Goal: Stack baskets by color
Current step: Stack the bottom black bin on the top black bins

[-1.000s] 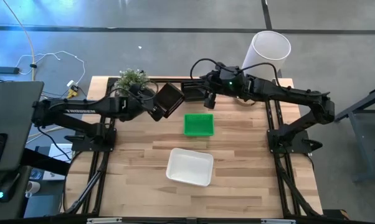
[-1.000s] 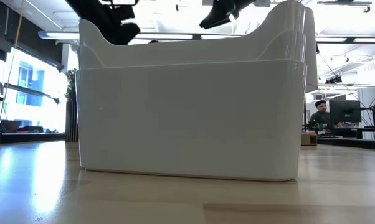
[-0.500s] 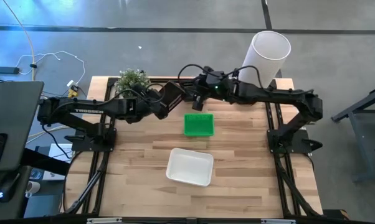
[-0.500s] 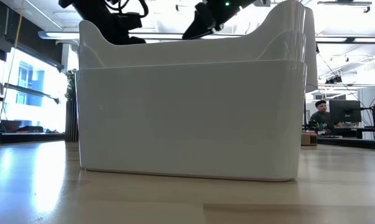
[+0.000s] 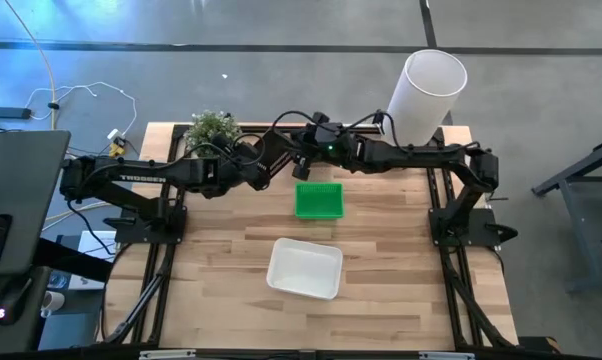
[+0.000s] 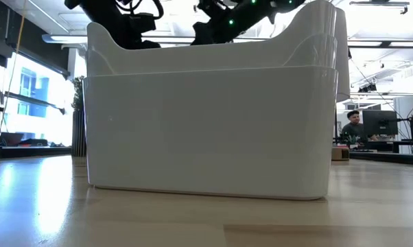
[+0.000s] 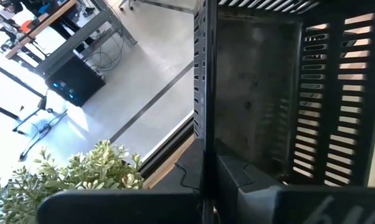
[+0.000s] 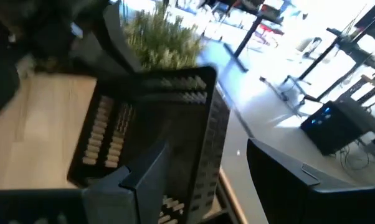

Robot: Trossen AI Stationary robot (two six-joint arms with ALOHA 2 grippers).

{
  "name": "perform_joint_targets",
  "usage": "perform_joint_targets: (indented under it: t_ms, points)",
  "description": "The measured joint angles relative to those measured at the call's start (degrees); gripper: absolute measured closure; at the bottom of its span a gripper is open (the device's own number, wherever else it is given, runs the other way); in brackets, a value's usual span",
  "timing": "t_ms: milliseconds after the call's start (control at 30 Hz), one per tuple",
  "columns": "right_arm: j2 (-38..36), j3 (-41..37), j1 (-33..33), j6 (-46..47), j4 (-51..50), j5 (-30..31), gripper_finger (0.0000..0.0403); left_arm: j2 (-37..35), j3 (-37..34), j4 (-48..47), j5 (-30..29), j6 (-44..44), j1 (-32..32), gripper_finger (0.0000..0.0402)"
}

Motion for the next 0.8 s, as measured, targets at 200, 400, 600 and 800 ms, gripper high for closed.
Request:
perform_joint_targets:
  t_ms: [200, 400, 600, 800]
  points:
    - [1.7, 0.0, -0.7, 2.5, 0.4, -0.3, 0.0199, 0.0, 0.0, 0.2, 0.3, 0.3, -0.1, 0.0401]
    - [1.7, 0.0, -0.9, 6.2, 0.1, 0.3, 0.021, 0.0, 0.0, 1.5, 1.8, 0.3, -0.1, 0.0401]
    - [1.7, 0.0, -1.2, 8.7, -1.7, 0.4, 0.0257, 0.0, 0.0, 1.9, 2.1, 0.3, -0.5, 0.0401]
    - [1.7, 0.0, -1.3, 10.5, -2.3, 0.9, 0.0301, 0.0, 0.0, 4.5, 2.2, 2.0, -1.9, 0.0401]
